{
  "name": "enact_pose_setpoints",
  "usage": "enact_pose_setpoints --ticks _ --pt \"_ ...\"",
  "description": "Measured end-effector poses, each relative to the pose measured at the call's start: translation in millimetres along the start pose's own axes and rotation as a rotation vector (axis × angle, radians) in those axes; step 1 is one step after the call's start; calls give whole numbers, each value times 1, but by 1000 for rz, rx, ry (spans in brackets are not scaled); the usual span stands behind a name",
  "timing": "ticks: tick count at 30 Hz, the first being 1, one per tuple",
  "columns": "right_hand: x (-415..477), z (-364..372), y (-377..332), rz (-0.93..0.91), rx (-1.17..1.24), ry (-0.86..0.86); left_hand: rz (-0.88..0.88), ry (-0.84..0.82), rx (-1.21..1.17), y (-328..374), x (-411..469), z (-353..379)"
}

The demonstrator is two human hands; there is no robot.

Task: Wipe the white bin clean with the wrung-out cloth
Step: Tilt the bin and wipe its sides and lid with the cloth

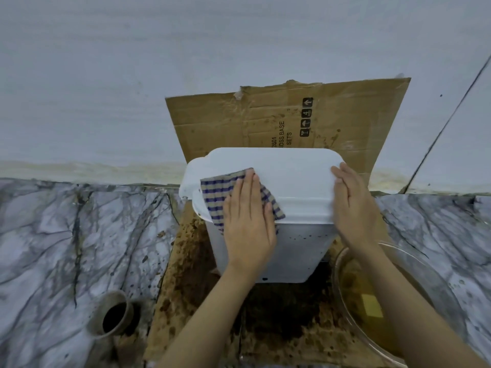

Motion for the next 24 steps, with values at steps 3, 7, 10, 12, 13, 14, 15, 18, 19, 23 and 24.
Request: enact_pose_setpoints --ticks 3,7,10,12,13,14,15,18,19,23,24 --pt "0 0 1 -6 -4 -19 -133 84 -14 -17 -2 -4" --pt "1 1 1 -5 6 -13 -441 221 -184 -55 1 -15" --pt "3 4 1 5 -13 3 -607 263 -302 -69 1 -14" --pt "2 3 1 11 -7 37 -625 265 -335 -64 -5 -13" --pt "1 2 1 13 0 52 -615 268 -352 -58 -10 -13" --pt "0 1 1 15 2 61 -599 271 -369 -52 -15 -13" --pt "-1 1 1 17 2 65 -584 275 -388 -47 -19 -13" --pt "-1 0 1 11 -6 54 -622 329 -447 -53 -18 -11" --pt "0 1 0 8 -7 46 -657 362 -470 -58 -16 -11" --pt "0 1 1 14 -5 62 -605 355 -417 -57 -15 -11" --pt "0 1 1 14 -5 73 -553 327 -383 -54 -16 -10"
Point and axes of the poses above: each hand's wrist, its own x-axis towards the middle knuckle, its own z-axis out of the palm, y = z × x, the point moved 7 cm from there along x, towards the middle knuckle, and after that the axes turned 7 degrees about z, right-handed, at the moved point
